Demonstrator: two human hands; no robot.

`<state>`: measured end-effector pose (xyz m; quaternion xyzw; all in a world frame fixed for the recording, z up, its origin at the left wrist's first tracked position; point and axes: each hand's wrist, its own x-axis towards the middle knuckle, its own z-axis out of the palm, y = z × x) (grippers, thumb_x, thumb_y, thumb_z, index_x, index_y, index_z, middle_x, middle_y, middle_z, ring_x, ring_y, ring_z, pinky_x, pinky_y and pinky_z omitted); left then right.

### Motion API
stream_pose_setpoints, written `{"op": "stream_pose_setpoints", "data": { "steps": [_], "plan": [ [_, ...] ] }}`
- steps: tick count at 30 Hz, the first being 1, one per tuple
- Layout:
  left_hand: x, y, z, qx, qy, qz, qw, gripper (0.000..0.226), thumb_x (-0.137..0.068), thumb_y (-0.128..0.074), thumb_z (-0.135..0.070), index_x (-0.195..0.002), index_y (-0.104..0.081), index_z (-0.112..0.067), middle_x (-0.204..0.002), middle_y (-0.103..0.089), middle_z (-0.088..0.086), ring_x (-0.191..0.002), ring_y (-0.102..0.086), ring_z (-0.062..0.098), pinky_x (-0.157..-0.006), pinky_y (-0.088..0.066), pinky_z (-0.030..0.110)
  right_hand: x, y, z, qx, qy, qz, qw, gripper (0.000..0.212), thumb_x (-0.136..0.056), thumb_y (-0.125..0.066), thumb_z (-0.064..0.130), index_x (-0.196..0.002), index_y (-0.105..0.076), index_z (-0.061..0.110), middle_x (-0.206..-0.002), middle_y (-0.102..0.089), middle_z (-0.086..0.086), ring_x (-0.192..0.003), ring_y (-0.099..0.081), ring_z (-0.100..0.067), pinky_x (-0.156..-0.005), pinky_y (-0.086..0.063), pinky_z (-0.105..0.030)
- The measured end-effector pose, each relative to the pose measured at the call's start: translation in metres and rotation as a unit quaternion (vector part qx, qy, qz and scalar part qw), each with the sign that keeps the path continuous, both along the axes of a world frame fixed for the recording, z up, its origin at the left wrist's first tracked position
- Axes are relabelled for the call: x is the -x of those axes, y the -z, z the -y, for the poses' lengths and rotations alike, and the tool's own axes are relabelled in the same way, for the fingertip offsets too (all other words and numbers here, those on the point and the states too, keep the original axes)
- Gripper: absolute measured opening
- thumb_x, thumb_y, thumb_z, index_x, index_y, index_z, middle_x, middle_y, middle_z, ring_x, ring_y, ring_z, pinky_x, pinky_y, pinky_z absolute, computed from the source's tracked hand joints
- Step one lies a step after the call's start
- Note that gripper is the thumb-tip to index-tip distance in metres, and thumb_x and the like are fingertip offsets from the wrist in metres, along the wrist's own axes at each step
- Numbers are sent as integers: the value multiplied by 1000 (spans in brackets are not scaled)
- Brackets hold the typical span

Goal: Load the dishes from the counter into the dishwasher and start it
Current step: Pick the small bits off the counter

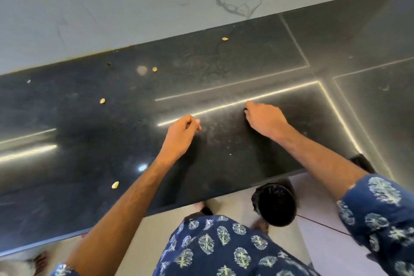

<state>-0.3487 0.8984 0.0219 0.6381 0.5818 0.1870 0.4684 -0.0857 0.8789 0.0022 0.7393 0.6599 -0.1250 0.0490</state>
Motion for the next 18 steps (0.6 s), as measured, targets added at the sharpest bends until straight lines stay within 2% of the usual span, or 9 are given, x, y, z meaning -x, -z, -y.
{"op": "stream_pose_setpoints", "data": {
  "steps": [2, 4, 5, 6, 8, 10, 12, 15, 18],
  "plan": [
    [30, 0, -2, -8, -12, -21, 1000, 20, -99, -56, -26, -83, -62, -15, -59, -57, -14, -52, -46, -1, -55, -35, 15, 22, -6, 0, 28, 20, -74, 997, 22, -101, -41, 29, -90, -47, 11, -87, -64, -14, -78, -61, -37, -60, -36, -37],
    [48, 1, 3, -16, -3, -43, 999, 17, -98, -57, -30, -86, -59, -19, -69, -62, -4, -56, -48, 3, -60, -40, 23, 43, -17, 6, 61, 108, -299, 946, 27, -99, -44, 24, -75, -43, 12, -67, -50, -6, -57, -46, -24, -49, -31, -33],
    [59, 1, 7, -21, 8, -55, 998, 15, -99, -57, -32, -87, -56, -21, -70, -63, 1, -57, -49, 7, -63, -43, 28, 54, -21, 7, 84, 180, -445, 873, 29, -97, -44, 20, -69, -41, 15, -62, -40, -2, -50, -34, -17, -44, -25, -28],
    [72, 2, 11, -28, 14, -72, 997, 14, -99, -56, -33, -89, -54, -24, -69, -62, 4, -57, -50, 10, -63, -45, 32, 69, -24, 7, 115, 243, -572, 775, 30, -96, -42, 17, -66, -39, 17, -61, -31, 0, -48, -23, -13, -41, -19, -25],
    [109, 2, 20, -44, 7, -106, 993, 13, -99, -56, -36, -91, -50, -27, -65, -59, 3, -54, -49, 12, -60, -46, 36, 101, -24, 1, 190, 299, -728, 587, 29, -94, -41, 15, -66, -44, 17, -61, -27, 1, -51, -15, -11, -41, -15, -22],
    [145, 2, 33, -54, -16, -127, 990, 13, -98, -57, -36, -93, -49, -28, -59, -54, 1, -50, -46, 11, -57, -44, 36, 127, -22, -3, 224, 291, -789, 493, 22, -91, -39, 11, -73, -52, 11, -65, -39, -2, -54, -23, -11, -44, -21, -22],
    [178, 1, 47, -65, -41, -164, 984, 16, -97, -59, -39, -95, -48, -27, -56, -48, -3, -50, -46, 10, -56, -43, 36, 145, -18, -4, 225, 283, -811, 460, 19, -88, -40, 6, -81, -57, 6, -73, -49, -7, -58, -32, -12, -49, -27, -23],
    [217, 0, 67, -63, -42, -266, 961, 29, -92, -61, -52, -99, -45, -28, -60, -48, -7, -58, -53, 12, -57, -45, 36, 169, -16, -7, 263, 281, -804, 453, 20, -95, -45, 13, -82, -59, 8, -71, -40, -2, -60, -18, -10, -50, -19, -22],
    [237, 4, 81, -59, -8, -350, 935, 45, -85, -59, -66, -103, -45, -27, -74, -49, -12, -68, -59, 18, -60, -49, 36, 183, -12, -7, 304, 274, -777, 478, 27, -99, -48, 23, -75, -53, 13, -66, -32, 2, -58, -13, -10, -50, -13, -23]
  ]
}}
